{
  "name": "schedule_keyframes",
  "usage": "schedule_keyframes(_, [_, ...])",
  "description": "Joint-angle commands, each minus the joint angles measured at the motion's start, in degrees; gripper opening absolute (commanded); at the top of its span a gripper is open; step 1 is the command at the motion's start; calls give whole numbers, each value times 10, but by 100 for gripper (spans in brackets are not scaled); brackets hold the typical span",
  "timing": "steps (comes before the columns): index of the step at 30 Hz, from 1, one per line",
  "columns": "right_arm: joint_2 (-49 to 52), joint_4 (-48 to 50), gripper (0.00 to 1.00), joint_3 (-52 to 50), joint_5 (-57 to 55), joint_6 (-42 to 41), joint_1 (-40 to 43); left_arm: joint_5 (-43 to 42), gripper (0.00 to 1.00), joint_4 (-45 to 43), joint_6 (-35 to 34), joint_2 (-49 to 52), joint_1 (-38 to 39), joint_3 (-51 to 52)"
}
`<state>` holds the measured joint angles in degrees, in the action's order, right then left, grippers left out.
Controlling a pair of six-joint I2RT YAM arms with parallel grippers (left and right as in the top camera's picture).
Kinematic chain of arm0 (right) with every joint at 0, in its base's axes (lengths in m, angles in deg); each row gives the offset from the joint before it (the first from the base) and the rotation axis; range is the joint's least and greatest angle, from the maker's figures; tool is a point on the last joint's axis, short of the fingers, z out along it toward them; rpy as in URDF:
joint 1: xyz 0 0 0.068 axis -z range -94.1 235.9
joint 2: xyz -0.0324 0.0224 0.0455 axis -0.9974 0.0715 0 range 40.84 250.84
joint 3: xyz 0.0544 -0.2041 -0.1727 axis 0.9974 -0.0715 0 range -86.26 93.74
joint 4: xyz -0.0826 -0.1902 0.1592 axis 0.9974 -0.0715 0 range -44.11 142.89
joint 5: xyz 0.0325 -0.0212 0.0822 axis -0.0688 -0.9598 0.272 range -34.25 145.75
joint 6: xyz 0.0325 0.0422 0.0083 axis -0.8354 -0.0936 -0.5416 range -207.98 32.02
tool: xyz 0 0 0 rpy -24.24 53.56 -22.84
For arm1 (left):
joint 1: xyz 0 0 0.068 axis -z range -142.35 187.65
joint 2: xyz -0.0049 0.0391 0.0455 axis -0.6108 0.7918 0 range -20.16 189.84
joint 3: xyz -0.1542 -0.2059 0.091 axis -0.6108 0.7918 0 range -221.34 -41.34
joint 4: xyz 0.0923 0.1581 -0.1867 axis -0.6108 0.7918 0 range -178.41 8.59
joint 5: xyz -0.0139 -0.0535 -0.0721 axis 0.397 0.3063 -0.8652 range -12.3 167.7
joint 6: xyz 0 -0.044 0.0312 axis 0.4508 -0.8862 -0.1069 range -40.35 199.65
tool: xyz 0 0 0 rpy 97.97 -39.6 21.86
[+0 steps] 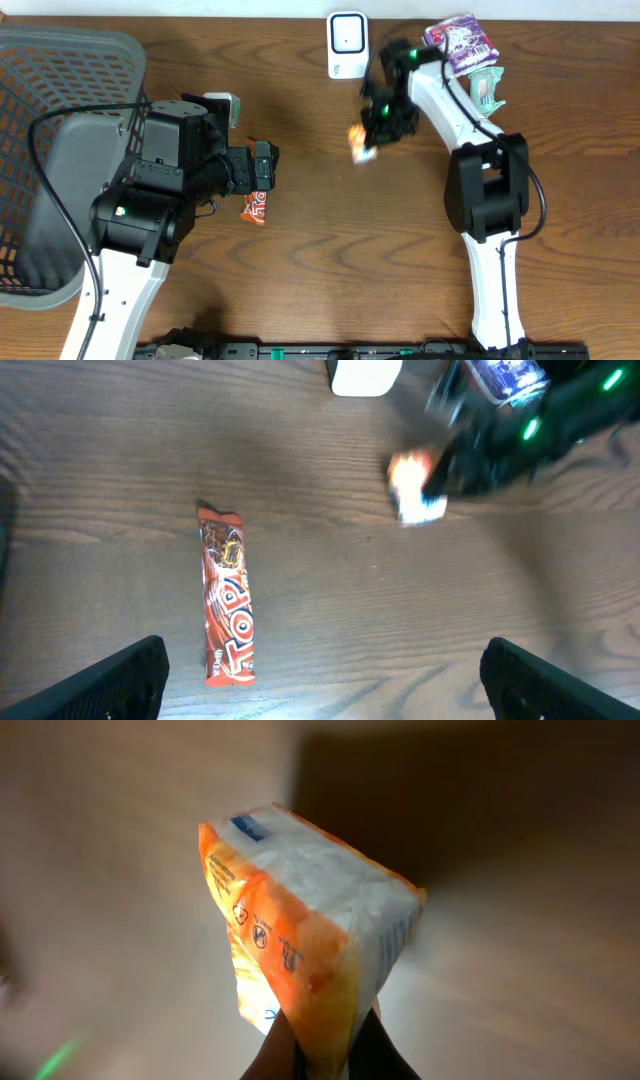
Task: Scan the item barcode
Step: 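Carry the orange box to the scanner and toward the top right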
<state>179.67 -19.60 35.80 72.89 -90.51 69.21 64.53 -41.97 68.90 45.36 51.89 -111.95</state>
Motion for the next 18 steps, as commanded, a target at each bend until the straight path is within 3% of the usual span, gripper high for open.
schedule_keyframes(1, [-24, 42, 1, 95, -235, -22, -19, 6, 99, 0, -5, 0, -2, -10])
schedule_keyframes(5, [-24, 176, 1, 113, -344, 24, -41, 6, 99, 0, -5, 0, -2, -10])
schedule_keyframes(11, [-13, 359, 1, 80, -344, 108, -59, 6, 99, 0, -5, 0, -2, -10])
schedule_keyframes(18, [19, 424, 1, 75, -346, 125, -65, 6, 99, 0, -5, 0, -2, -10])
